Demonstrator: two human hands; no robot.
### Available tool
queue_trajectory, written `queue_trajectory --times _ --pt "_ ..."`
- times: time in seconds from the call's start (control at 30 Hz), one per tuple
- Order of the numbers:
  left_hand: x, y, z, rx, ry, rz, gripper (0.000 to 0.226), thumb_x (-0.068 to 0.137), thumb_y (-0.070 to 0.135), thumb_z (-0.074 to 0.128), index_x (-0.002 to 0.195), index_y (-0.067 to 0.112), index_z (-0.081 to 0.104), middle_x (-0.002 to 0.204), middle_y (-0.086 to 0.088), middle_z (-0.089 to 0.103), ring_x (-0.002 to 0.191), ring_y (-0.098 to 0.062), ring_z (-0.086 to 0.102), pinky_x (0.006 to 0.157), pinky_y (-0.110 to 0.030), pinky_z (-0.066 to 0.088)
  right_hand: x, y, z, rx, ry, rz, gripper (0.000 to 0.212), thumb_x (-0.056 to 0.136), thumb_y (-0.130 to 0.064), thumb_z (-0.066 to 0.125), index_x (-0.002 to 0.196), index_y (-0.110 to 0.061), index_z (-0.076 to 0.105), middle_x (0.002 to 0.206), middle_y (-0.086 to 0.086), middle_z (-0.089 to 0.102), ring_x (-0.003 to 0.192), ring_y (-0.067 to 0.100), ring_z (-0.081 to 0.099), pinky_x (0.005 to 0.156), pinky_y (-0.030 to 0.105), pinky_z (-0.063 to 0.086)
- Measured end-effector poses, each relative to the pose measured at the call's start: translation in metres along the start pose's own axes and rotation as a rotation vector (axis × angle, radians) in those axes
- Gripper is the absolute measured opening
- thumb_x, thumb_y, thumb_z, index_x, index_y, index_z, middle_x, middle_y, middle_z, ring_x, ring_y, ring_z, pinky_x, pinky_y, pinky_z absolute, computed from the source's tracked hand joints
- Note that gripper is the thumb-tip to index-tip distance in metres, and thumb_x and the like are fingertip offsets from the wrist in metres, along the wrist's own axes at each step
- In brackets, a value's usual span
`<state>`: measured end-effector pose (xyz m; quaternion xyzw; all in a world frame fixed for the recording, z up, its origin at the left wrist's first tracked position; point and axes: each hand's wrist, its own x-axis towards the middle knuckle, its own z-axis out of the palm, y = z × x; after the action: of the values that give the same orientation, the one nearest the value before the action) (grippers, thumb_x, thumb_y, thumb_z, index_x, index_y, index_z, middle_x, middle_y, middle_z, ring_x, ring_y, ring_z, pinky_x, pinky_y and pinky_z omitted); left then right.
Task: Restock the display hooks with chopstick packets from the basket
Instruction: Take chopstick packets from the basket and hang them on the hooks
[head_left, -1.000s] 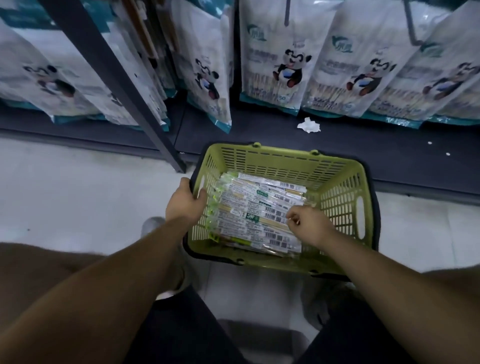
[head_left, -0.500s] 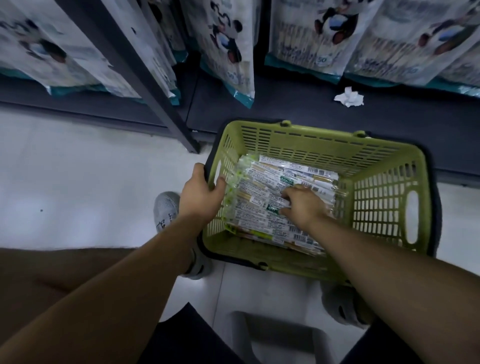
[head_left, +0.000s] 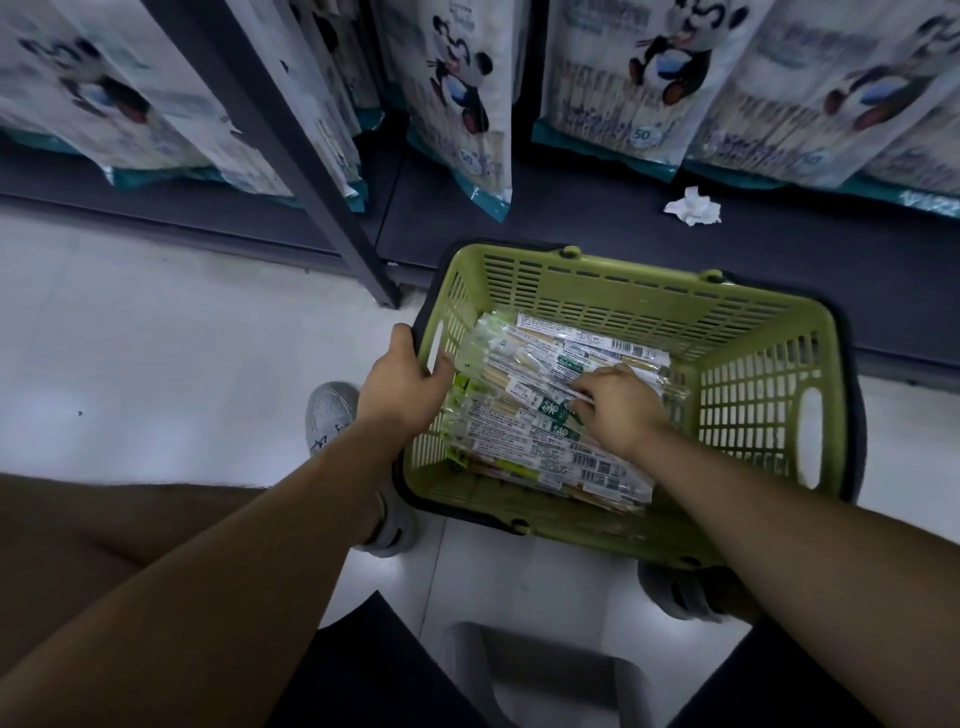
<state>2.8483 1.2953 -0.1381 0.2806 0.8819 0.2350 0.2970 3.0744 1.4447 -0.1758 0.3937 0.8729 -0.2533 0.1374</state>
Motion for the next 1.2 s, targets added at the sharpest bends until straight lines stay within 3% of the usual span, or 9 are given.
queue_trajectory --times 0.13,0.27,0.37,0.43,0.53,0.63,0.83,1.03,1.2 --pt "-0.005 0.014 -0.010 0.115 -0.018 -0.054 0.057 0.093 0.041 0.064 0.136 0.012 0.042 0.128 -0.014 0.053 0.118 -0.037 0.053 0.099 -0.049 0.047 -0.010 0.007 -0.023 0.286 0.070 0.077 0.006 0.097 -0.026 0.066 0.091 -0.027 0.068 0.091 -0.004 0.072 0.079 0.012 0.062 0.065 0.022 0.045" --pt "-0.029 0.044 -0.010 0.151 0.271 0.202 0.039 0.091 0.027 0.066 0.124 0.010 0.054 0.120 -0.011 0.054 0.111 -0.029 0.051 0.094 -0.041 0.042 -0.020 0.003 -0.050 0.531 0.051 0.072 0.022 0.095 -0.030 0.071 0.075 -0.030 0.061 0.061 -0.022 0.061 0.056 -0.005 0.054 0.048 0.011 0.037" --pt "-0.041 0.070 -0.003 -0.178 -0.088 0.111 0.018 0.097 0.033 0.063 0.109 0.020 0.061 0.100 0.002 0.066 0.094 -0.020 0.064 0.077 -0.031 0.051 -0.025 -0.014 -0.062 0.642 0.013 0.004 0.021 0.094 -0.027 0.073 0.075 -0.019 0.066 0.056 -0.012 0.056 0.047 0.002 0.046 0.047 0.016 0.036" --pt "-0.050 0.084 0.005 -0.475 -0.316 -0.040 0.027 0.098 0.040 0.064 0.117 0.021 0.065 0.109 0.004 0.068 0.103 -0.017 0.066 0.093 -0.037 0.055 -0.028 -0.028 -0.068 0.679 -0.018 -0.064 0.024 0.092 -0.023 0.074 0.079 -0.005 0.065 0.059 -0.003 0.052 0.050 0.006 0.044 0.049 0.019 0.035" --pt "-0.056 0.090 0.017 -0.710 -0.344 -0.114 0.017 0.102 0.036 0.061 0.111 0.022 0.065 0.112 0.002 0.069 0.113 -0.022 0.066 0.105 -0.047 0.051 -0.032 -0.043 -0.072 0.677 -0.065 -0.140 0.027 0.091 -0.019 0.076 0.072 -0.006 0.061 0.052 -0.011 0.042 0.048 0.003 0.037 0.049 0.018 0.030" --pt "-0.055 0.085 0.022 -0.889 -0.350 -0.212 0.017 0.105 0.028 0.057 0.093 0.016 0.061 0.106 -0.011 0.071 0.102 -0.026 0.070 0.089 -0.035 0.061 -0.036 -0.045 -0.067 0.697 -0.108 -0.131 0.029 0.091 -0.019 0.076 0.072 -0.003 0.063 0.054 -0.007 0.047 0.051 0.007 0.043 0.052 0.019 0.033" --pt "-0.040 0.068 0.006 -0.905 -0.234 -0.210 0.019 0.109 0.025 0.048 0.114 0.008 0.055 0.097 -0.020 0.076 0.082 -0.028 0.077 0.063 -0.033 0.062 -0.026 -0.019 -0.049 0.583 -0.065 0.047 0.013 0.094 -0.036 0.070 0.095 -0.024 0.075 0.087 -0.005 0.075 0.074 0.004 0.067 0.060 0.022 0.046" --pt "-0.014 0.043 -0.029 -0.654 0.032 -0.067 0.019 0.103 0.036 0.058 0.101 0.019 0.065 0.072 0.007 0.075 0.064 -0.007 0.072 0.053 -0.022 0.055 0.015 0.018 -0.020 0.178 -0.071 0.194 0.058 0.097 -0.033 0.066 0.149 -0.015 0.047 0.148 0.015 0.052 0.135 0.033 0.046 0.105 0.036 0.043" --pt "-0.014 0.032 -0.023 -0.737 0.048 -0.098 0.022 0.104 0.034 0.056 0.100 0.013 0.059 0.065 0.001 0.068 0.060 -0.015 0.070 0.054 -0.030 0.058 0.042 0.007 -0.007 0.054 -0.100 0.112 0.056 0.093 -0.028 0.071 0.144 -0.016 0.052 0.137 0.015 0.057 0.128 0.034 0.049 0.100 0.036 0.045"
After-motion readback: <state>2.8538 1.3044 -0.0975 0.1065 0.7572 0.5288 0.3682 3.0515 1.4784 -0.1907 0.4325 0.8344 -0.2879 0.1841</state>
